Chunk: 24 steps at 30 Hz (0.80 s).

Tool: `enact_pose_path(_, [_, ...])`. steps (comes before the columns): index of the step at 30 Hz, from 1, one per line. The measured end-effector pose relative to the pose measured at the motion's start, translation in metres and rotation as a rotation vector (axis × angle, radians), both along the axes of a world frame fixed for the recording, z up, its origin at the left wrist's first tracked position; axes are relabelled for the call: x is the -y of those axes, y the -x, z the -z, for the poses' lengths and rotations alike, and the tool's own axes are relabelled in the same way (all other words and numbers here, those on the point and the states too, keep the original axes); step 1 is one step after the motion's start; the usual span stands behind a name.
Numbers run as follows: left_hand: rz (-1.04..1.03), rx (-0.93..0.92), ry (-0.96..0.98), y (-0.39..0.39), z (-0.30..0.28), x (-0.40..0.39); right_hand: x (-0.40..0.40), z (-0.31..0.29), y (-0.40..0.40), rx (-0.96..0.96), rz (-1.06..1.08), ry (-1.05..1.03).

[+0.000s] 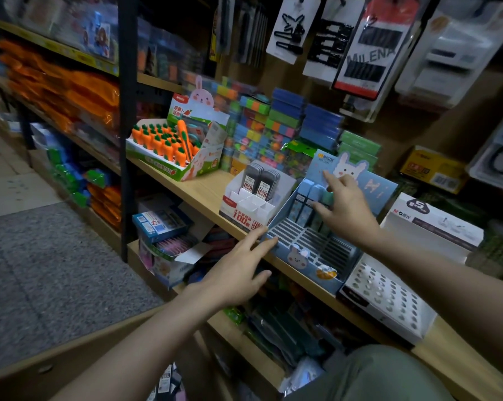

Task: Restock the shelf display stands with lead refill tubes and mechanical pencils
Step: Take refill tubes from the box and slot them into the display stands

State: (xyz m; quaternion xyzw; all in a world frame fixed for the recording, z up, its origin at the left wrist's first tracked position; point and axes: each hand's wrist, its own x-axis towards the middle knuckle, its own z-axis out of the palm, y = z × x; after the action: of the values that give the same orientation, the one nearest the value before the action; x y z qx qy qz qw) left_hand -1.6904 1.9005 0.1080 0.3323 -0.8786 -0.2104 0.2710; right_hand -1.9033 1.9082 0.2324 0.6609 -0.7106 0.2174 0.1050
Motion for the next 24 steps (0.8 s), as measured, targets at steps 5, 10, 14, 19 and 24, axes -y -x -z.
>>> enact_pose_path(5, [-0.098, -0.279, -0.147, -0.031, 0.01, -0.016, -0.041, 0.034, -0.044, 0.291, -0.186, 0.163])
enact_pose_path(10, [-0.383, -0.307, -0.671, -0.098, 0.06, -0.043, -0.067, 0.105, -0.122, 0.266, -0.532, -0.167])
enact_pose_path(14, [-0.771, -0.297, -0.892, -0.152, 0.128, -0.087, -0.079, 0.189, -0.17, 0.295, -0.574, -0.593])
enact_pose_path(19, [-1.244, -0.346, -1.01, -0.163, 0.212, -0.152, -0.097, 0.298, -0.199, 0.268, -0.531, -0.907])
enact_pose_path(24, [-1.323, 0.037, -1.005, -0.143, 0.261, -0.187, -0.111, 0.37, -0.207, 0.205, -0.482, -1.04])
